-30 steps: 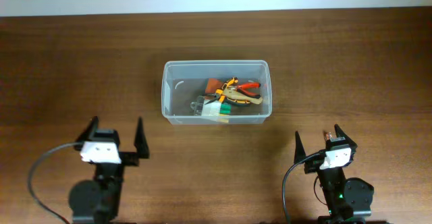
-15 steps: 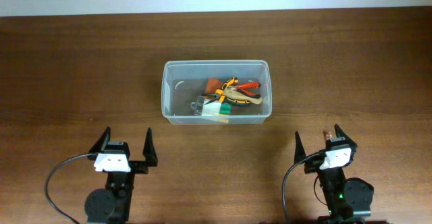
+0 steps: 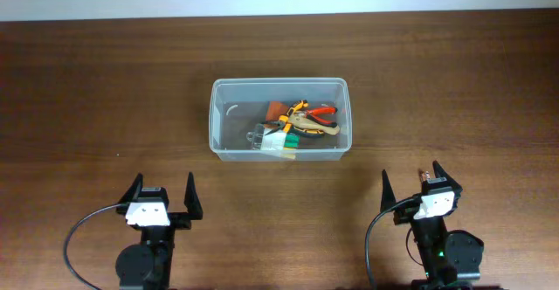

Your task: Pack container

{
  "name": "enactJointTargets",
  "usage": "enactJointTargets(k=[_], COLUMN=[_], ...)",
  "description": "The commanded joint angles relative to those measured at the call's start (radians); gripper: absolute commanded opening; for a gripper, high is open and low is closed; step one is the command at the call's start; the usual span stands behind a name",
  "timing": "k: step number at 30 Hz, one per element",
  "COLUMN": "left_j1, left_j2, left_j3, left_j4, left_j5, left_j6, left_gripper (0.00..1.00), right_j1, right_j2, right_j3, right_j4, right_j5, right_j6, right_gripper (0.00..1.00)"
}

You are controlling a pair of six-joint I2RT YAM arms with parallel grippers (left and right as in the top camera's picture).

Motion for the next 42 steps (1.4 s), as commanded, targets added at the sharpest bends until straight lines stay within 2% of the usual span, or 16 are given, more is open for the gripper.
enactJointTargets(k=[1, 6, 42], left_j1=[0.017, 0.019, 0.019], left_j2=[-0.01, -0.01, -0.009], left_j3=[-0.008, -0.008, -0.008], left_j4=[-0.009, -0.009, -0.008], left_j5=[-0.008, -0.01, -0.008], left_j6=[-0.01, 0.044, 0.043], left_gripper=[0.99, 0.99, 0.99], right_j1=[0.005, 0.005, 0.005], right_j2=[-0.011, -0.011, -0.011], right_j3=[-0.005, -0.005, -0.005], right_j4=[-0.008, -0.008, -0.008], right_j5=[0.012, 0.012, 0.012], right_j6=[-0.003, -0.003, -0.003], right_gripper=[0.99, 0.99, 0.99])
